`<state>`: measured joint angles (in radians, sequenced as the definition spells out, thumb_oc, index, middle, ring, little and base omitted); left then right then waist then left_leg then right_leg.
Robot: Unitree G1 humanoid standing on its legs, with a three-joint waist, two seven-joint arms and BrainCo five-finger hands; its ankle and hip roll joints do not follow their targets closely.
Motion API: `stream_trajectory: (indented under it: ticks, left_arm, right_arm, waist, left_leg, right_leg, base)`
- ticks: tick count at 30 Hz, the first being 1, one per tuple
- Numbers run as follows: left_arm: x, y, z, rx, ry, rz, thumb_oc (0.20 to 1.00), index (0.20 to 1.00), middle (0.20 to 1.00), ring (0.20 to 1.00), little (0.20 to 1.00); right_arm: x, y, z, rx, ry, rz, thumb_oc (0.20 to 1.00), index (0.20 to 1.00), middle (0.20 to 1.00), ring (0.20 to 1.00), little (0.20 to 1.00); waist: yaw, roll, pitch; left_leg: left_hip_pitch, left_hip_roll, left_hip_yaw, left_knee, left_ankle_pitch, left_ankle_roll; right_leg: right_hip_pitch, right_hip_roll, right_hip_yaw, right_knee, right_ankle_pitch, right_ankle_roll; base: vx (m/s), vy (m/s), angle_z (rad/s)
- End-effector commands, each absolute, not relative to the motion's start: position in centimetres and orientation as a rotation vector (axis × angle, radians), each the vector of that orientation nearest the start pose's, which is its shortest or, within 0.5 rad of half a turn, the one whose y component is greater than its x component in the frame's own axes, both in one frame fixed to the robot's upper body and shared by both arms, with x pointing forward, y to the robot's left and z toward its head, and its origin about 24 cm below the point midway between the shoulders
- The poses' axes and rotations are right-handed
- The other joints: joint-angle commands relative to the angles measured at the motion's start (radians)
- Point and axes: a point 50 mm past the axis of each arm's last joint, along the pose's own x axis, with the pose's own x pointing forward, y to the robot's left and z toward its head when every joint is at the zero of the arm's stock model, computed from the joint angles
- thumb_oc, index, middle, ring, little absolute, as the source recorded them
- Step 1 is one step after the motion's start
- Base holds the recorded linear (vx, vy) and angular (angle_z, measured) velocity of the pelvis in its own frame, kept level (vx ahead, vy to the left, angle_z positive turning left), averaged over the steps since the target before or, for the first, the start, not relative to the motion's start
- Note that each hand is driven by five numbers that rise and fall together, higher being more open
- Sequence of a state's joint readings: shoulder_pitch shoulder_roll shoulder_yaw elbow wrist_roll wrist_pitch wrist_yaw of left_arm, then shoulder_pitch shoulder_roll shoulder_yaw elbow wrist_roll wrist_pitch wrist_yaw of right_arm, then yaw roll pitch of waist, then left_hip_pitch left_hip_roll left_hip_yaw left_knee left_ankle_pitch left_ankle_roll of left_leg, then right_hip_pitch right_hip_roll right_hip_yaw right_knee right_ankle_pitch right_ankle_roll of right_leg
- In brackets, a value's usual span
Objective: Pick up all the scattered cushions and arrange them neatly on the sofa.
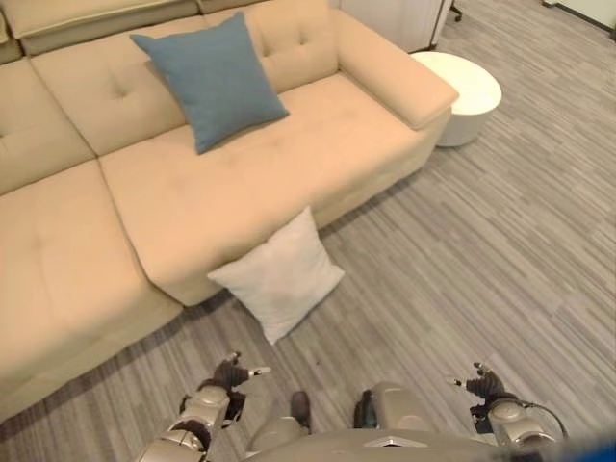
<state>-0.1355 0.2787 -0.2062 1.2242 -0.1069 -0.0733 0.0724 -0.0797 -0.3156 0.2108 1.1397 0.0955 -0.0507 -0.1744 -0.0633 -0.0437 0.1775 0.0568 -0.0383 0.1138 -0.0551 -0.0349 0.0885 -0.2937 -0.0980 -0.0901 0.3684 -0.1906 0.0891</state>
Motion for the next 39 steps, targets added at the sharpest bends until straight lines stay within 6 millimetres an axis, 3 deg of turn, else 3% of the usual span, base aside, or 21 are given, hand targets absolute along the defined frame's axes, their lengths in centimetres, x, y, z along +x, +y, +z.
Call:
stream_trajectory:
  ticks: [1,5,8,10,12,15,16,18,20,25,31,32,34,35,39]
  left_arm:
    - [14.0,24.9,-14.2,0.335,1.027,0.124,1.0,1.0,1.0,1.0,1.0]
    - [13.9,24.7,-14.3,0.338,1.029,0.116,1.0,1.0,1.0,1.0,1.0]
    - [13.3,24.5,-14.6,0.332,1.048,0.116,1.0,1.0,1.0,1.0,1.0]
    - [13.5,24.0,-14.6,0.325,1.044,0.102,1.0,1.0,1.0,1.0,1.0]
    - [13.8,23.9,-14.5,0.32,1.035,0.096,1.0,1.0,1.0,1.0,1.0]
    - [15.6,23.2,-14.0,0.312,0.979,0.08,1.0,1.0,1.0,1.0,1.0]
    - [15.6,23.2,-14.0,0.312,0.979,0.08,1.0,1.0,1.0,1.0,1.0]
    - [16.2,22.9,-13.8,0.309,0.961,0.07,1.0,1.0,1.0,1.0,1.0]
    - [16.1,23.0,-13.8,0.327,0.971,0.062,1.0,1.0,1.0,1.0,1.0]
    - [14.6,24.3,-14.1,0.352,1.02,0.092,1.0,1.0,1.0,1.0,1.0]
    - [14.1,25.5,-14.0,0.366,1.029,0.123,1.0,1.0,1.0,1.0,1.0]
    - [14.0,26.1,-13.8,0.361,1.028,0.15,1.0,1.0,1.0,1.0,1.0]
    - [14.0,26.1,-13.8,0.361,1.028,0.15,1.0,1.0,1.0,1.0,1.0]
    - [13.9,26.6,-13.7,0.367,1.028,0.165,1.0,1.0,1.0,1.0,1.0]
    - [14.1,26.9,-13.5,0.367,1.017,0.178,1.0,1.0,1.0,1.0,1.0]
  right_arm:
    - [14.4,-26.9,-13.2,-0.427,0.996,-0.231,1.0,1.0,1.0,1.0,1.0]
    - [14.1,-27.2,-13.2,-0.437,1.001,-0.227,1.0,1.0,1.0,1.0,1.0]
    - [13.7,-27.3,-13.3,-0.447,1.012,-0.221,1.0,1.0,1.0,1.0,1.0]
    - [13.9,-27.4,-13.2,-0.438,0.997,-0.229,1.0,1.0,1.0,1.0,1.0]
    - [13.8,-27.4,-13.2,-0.43,0.998,-0.23,1.0,1.0,1.0,1.0,1.0]
    - [13.4,-27.8,-13.3,-0.406,1.006,-0.265,1.0,1.0,1.0,1.0,1.0]
    - [13.4,-27.8,-13.3,-0.406,1.006,-0.265,1.0,1.0,1.0,1.0,1.0]
    - [12.7,-28.1,-13.4,-0.388,1.027,-0.292,1.0,1.0,1.0,1.0,1.0]
    - [12.5,-28.3,-13.4,-0.398,1.037,-0.299,1.0,1.0,1.0,1.0,1.0]
    - [12.6,-27.4,-13.8,-0.395,1.045,-0.267,1.0,1.0,1.0,1.0,1.0]
    - [13.1,-26.9,-13.8,-0.39,1.039,-0.25,1.0,1.0,1.0,1.0,1.0]
    - [13.7,-26.8,-13.6,-0.386,1.02,-0.248,1.0,1.0,1.0,1.0,1.0]
    - [13.7,-26.8,-13.6,-0.386,1.02,-0.248,1.0,1.0,1.0,1.0,1.0]
    - [14.2,-26.6,-13.4,-0.38,0.998,-0.241,1.0,1.0,1.0,1.0,1.0]
    - [15.0,-26.7,-13.0,-0.381,0.971,-0.241,1.0,1.0,1.0,1.0,1.0]
  waist:
    - [0.006,-0.019,0.016]
    - [-0.01,-0.026,0.022]
    - [-0.005,-0.034,-0.001]
    - [-0.008,-0.034,-0.009]
    - [-0.013,-0.033,-0.011]
    - [-0.018,-0.048,0.006]
    - [-0.02,-0.048,0.005]
    - [-0.024,-0.047,0.005]
    - [-0.022,-0.043,0.007]
    - [-0.009,-0.06,-0.007]
    - [0.015,-0.066,-0.007]
    - [0.02,-0.062,0.0]
    - [0.021,-0.062,0.0]
    - [0.017,-0.054,0.004]
    - [0.004,-0.038,0.01]
  left_leg:
    - [-0.012,0.009,-0.041,0.148,-0.126,-0.059]
    - [0.006,-0.002,-0.081,0.151,-0.14,-0.065]
    - [0.018,0.011,-0.115,0.144,-0.143,-0.085]
    - [0.001,0.036,-0.136,0.145,-0.122,-0.117]
    - [-0.011,0.047,-0.136,0.143,-0.116,-0.125]
    - [-0.108,0.073,-0.108,0.229,-0.086,-0.152]
    - [-0.111,0.073,-0.109,0.233,-0.088,-0.152]
    - [-0.161,0.12,0.007,0.187,-0.046,-0.147]
    - [-0.187,0.126,0.041,0.174,-0.03,-0.14]
    - [-0.16,0.095,0.045,0.152,-0.048,-0.115]
    - [-0.138,0.067,0.057,0.159,-0.085,-0.085]
    - [-0.133,0.061,0.061,0.162,-0.093,-0.073]
    - [-0.133,0.061,0.062,0.162,-0.093,-0.073]
    - [-0.125,0.058,0.055,0.159,-0.097,-0.068]
    - [-0.093,0.047,0.024,0.15,-0.108,-0.072]
  right_leg:
    - [0.095,-0.021,0.051,-0.266,0.216,0.05]
    - [0.093,-0.013,0.107,-0.299,0.23,0.058]
    - [0.117,0.002,0.116,-0.294,0.231,0.039]
    - [0.139,0.01,0.081,-0.301,0.214,0.019]
    - [0.144,0.012,0.062,-0.305,0.202,0.01]
    - [0.176,0.001,0.008,-0.324,0.171,-0.018]
    - [0.175,0.001,0.006,-0.324,0.171,-0.018]
    - [0.213,-0.013,-0.066,-0.35,0.147,-0.018]
    - [0.217,-0.016,-0.084,-0.347,0.146,-0.016]
    - [0.228,-0.025,-0.046,-0.314,0.145,0.005]
    - [0.224,-0.053,-0.022,-0.269,0.159,0.035]
    - [0.199,-0.071,-0.016,-0.216,0.188,0.057]
    - [0.197,-0.071,-0.014,-0.215,0.188,0.057]
    - [0.169,-0.069,0.017,-0.183,0.198,0.066]
    - [0.128,-0.069,0.048,-0.249,0.207,0.057]
  base:
    - [0.18,-0.084,0.51]
    - [0.13,-0.085,0.48]
    - [0.19,-0.229,0.9]
    - [0.15,-0.291,0.46]
    - [0.03,-0.155,0.74]
    - [0.0,-0.125,0.83]
    - [-0.03,-0.037,1.11]
    - [0.01,-0.019,0.78]
    - [0.08,0.049,0.91]
    - [0.17,0.16,-0.04]
    - [0.09,0.151,-0.17]
    - [0.02,0.076,-0.21]
    - [0.03,0.06,-0.19]
    - [0.09,0.067,0.03]
    - [0.13,0.001,0.11]
